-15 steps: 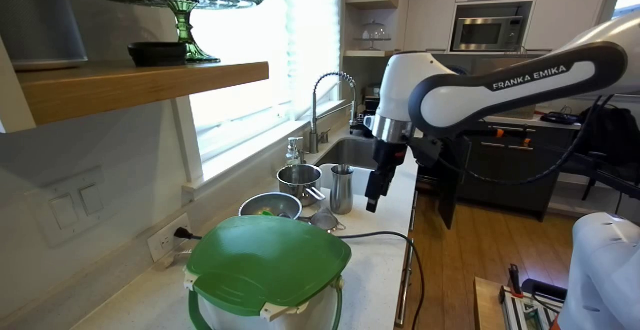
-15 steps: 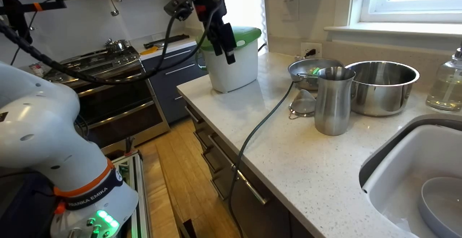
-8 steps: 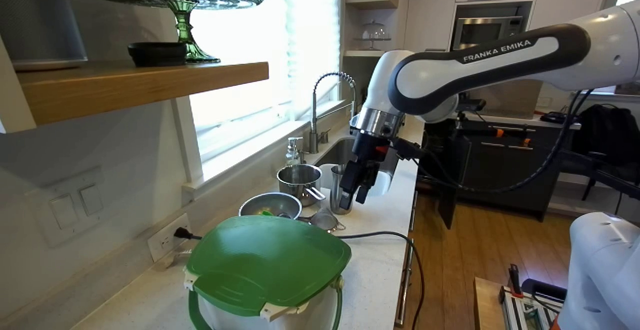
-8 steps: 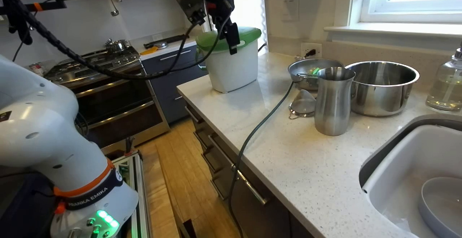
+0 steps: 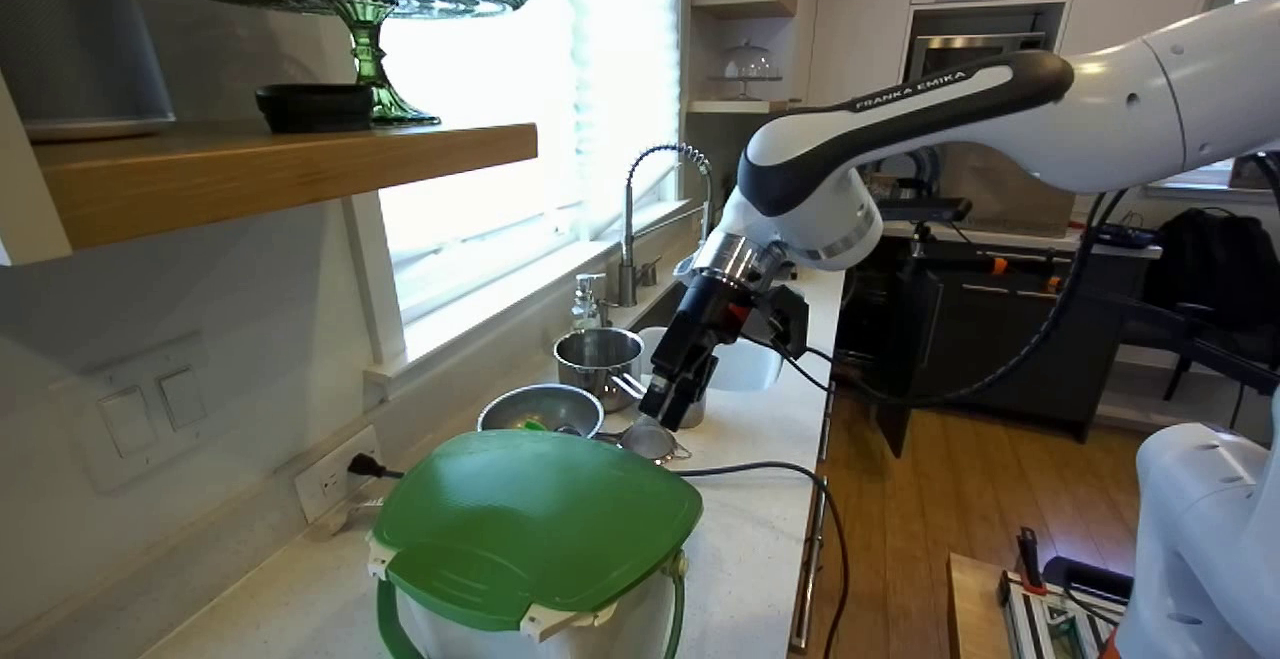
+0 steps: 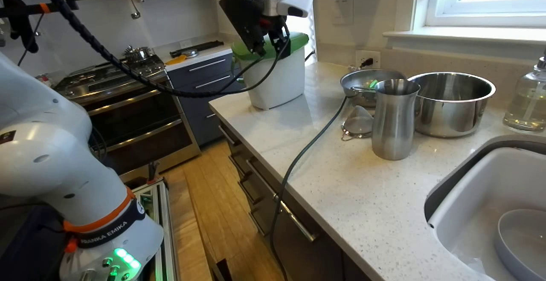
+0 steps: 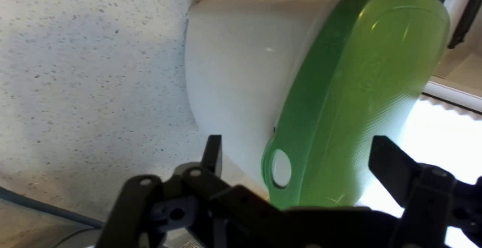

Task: Open the green lid of the bin fully

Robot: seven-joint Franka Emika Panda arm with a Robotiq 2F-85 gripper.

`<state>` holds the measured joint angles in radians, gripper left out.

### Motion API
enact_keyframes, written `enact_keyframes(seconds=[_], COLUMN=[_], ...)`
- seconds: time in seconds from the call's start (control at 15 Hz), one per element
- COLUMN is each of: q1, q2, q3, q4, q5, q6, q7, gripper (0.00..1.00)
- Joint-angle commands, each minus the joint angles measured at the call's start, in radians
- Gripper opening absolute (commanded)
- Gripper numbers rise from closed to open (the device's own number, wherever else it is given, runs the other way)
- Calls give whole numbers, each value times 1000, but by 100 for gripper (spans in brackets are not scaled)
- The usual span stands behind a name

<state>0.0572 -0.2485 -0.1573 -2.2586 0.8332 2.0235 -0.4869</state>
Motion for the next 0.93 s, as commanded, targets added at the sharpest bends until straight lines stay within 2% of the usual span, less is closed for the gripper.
enact_keyframes(seconds=[0.0, 0.13, 0.33, 0.6, 0.87], q1=[-31, -35, -19, -49, -101], q2=[10, 11, 48, 128, 200], q3=[23, 28, -6, -16, -2], q4=[3, 5, 27, 69, 118], q5=[12, 12, 151, 262, 237], q6=[-10, -9, -160, -373, -502], q7=[-14, -13, -125, -249, -240], gripper=[100, 100, 100, 100, 100])
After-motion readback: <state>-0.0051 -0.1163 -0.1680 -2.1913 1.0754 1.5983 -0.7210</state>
